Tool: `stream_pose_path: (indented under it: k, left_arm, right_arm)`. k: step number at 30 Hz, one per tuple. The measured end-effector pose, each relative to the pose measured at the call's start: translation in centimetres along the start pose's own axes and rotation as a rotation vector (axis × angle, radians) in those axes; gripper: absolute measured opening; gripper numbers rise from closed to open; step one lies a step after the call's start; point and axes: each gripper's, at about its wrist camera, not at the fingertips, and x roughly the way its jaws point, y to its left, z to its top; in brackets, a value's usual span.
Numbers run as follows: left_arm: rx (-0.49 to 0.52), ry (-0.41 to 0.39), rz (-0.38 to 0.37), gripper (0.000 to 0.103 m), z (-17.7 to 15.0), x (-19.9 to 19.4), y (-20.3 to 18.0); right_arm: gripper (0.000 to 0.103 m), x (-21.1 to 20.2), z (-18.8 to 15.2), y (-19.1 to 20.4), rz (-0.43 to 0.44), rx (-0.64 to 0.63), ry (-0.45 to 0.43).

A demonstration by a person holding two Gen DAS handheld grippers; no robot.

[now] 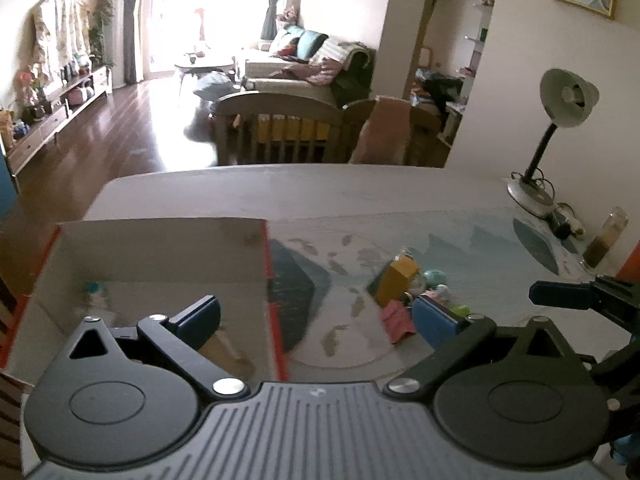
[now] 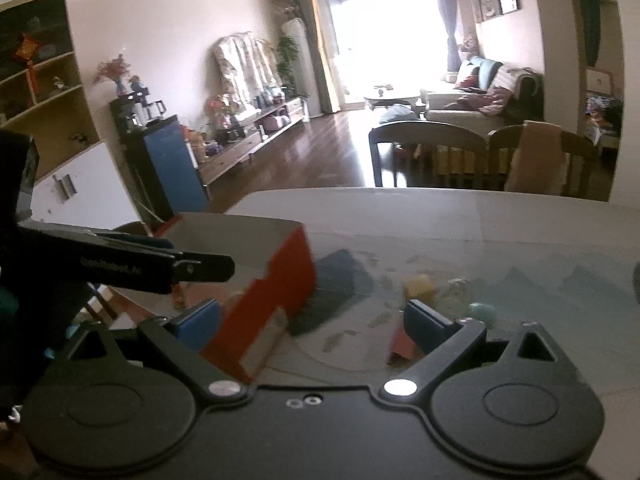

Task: Organize rigid objects
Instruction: 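Lift both open tools out of the box toward the remaining pile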

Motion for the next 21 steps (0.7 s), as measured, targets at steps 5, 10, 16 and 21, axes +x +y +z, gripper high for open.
stream_pose_path:
  k: [5, 10, 16, 21]
  left_arm:
    - [0.008, 0.027, -0.013, 0.103, 0.0, 2.3, -2.1]
    - [0.003, 0.067, -0.019, 0.103, -0.1, 5.0, -3.9]
    - [0.008, 0.112, -0.03, 0.103, -0.4, 8.4, -6.1]
    - [0.041, 0.158, -0.017, 0.103, -1.4, 11.8, -8.0]
  right_arm:
    - [0.098, 0.1, -0.9, -2.6, -0.04, -0.01, 0.021]
    - [0.098, 1.1, -1.6, -5.5, -0.073, -0.018, 0.052]
    - [0.097, 2.8, -2.4, -8.8, -0.096, -0.03, 0.098]
    - [0.096, 5.2, -3.5, -11.0, -0.117, -0.061, 0.141]
